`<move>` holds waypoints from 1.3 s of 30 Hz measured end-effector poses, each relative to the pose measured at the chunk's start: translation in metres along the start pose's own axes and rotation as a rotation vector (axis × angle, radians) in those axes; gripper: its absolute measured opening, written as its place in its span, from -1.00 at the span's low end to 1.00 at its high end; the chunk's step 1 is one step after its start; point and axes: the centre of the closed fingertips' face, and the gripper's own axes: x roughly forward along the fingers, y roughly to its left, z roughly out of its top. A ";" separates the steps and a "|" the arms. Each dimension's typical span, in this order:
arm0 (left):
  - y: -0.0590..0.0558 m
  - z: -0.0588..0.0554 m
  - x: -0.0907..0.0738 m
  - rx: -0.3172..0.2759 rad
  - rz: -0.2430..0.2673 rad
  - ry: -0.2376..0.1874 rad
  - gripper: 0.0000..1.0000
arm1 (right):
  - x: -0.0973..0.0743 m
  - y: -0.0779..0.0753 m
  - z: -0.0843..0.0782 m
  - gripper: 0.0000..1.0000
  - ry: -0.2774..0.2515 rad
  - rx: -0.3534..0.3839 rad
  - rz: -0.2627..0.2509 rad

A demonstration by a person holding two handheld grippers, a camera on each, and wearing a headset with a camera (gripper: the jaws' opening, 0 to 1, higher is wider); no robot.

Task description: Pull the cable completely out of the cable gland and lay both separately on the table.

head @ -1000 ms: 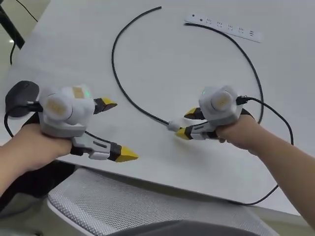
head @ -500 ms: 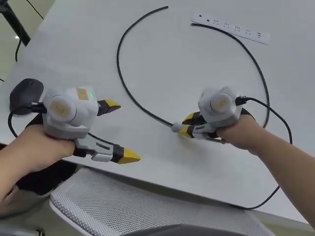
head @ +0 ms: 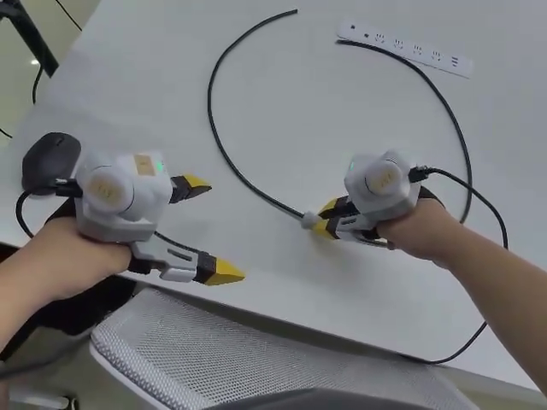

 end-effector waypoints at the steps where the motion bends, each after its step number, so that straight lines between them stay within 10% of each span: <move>1: -0.001 0.000 0.000 -0.001 -0.002 -0.002 0.73 | 0.000 0.001 0.000 -0.86 0.004 -0.007 -0.001; 39: -0.036 0.060 0.021 0.132 -0.097 -0.057 0.67 | -0.072 0.057 0.039 -0.88 -0.030 -0.105 0.013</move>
